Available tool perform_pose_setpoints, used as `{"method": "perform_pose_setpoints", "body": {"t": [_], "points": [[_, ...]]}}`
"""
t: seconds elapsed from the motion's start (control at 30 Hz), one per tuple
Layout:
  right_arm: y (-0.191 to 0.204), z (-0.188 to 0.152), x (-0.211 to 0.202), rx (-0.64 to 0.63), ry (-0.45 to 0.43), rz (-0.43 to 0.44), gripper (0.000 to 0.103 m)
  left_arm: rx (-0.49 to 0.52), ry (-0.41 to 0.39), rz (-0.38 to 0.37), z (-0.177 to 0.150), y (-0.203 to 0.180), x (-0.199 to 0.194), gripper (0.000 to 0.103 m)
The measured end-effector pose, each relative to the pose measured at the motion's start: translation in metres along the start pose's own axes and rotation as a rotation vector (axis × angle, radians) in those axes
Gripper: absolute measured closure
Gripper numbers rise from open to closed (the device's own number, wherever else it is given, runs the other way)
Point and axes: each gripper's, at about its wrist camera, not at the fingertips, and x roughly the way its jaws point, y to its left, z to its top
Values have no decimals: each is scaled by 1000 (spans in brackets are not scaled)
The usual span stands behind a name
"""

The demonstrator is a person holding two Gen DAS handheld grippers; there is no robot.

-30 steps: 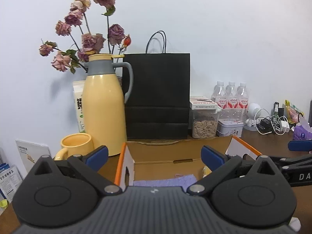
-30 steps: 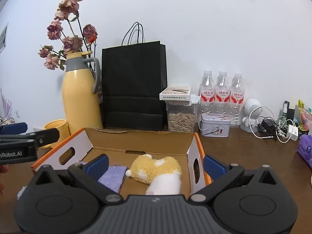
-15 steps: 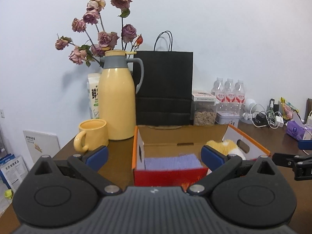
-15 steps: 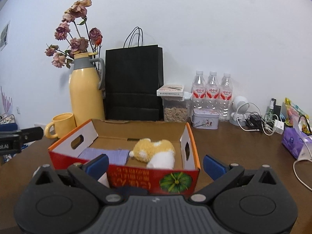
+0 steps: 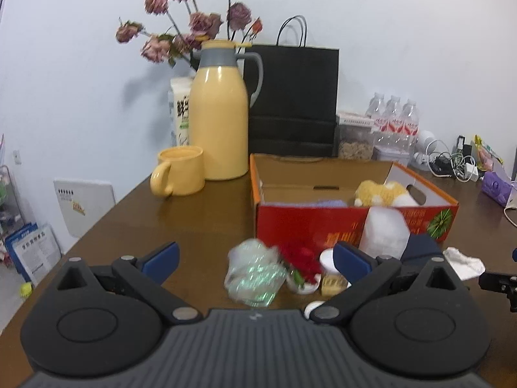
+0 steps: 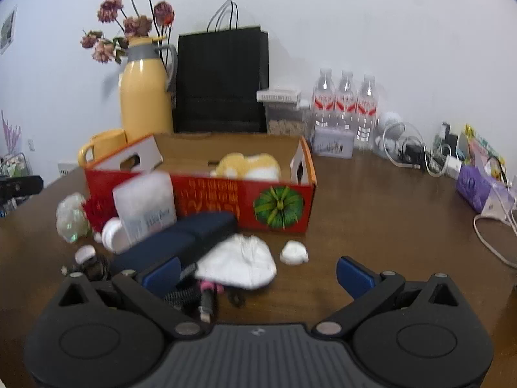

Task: Organize objects
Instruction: 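Move the right tool to the navy zip case and grasp it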

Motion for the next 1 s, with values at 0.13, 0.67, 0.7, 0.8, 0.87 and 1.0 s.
{"method": "perform_pose_setpoints", "body": {"t": [0.13,0.67,0.7,0.8,0.87,1.0], "points": [[-6,-5,4,16,17,-9,0,-9,21,10,-6,5,2,0],[7,11,19,5,-1,41,0,-27,38,19,-7,8,4,0],[9,15,18,10,-9,50,0,-31,37,21,-7,9,4,0],[20,31,23,-5,-13,81,0,-41,34,24,-7,12,3,0],[33,41,33,-19,19,88,0,-47,37,25,-8,14,3,0],[60,49,57,-51,86,99,0,-71,48,36,-11,23,2,0]]}}
